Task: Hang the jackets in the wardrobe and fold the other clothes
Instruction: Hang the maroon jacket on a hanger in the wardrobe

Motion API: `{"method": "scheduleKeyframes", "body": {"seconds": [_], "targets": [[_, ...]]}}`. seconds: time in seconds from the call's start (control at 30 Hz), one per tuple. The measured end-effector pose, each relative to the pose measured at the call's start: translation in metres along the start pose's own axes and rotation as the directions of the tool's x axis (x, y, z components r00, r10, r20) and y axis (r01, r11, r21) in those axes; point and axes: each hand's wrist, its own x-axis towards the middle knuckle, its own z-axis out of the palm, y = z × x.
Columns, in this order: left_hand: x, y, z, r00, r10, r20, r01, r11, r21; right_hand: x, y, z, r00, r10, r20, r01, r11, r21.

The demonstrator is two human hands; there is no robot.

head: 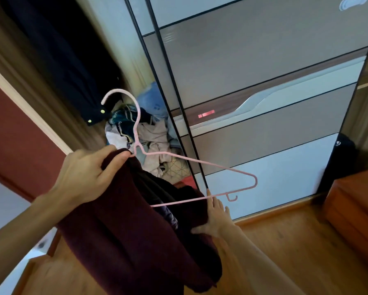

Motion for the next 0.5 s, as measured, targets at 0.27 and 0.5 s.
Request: {"method": "scheduleKeyframes", "body": {"seconds": [0.27,0.5], "targets": [[-0.038,-0.045,-0.027,0.988,-0.149,-0.052,0.153,0.983,0.099,0.02,-0.076,0.014,0.989,-0.085,-0.121,0.079,0.995,-0.053],[-0.093,-0.108,-0.018,0.93,-0.366,0.041,0.357,0.923,0.142,0.021,-0.101,-0.107,0.997,-0.064,-0.039,0.061,0.995,-0.084]]}}
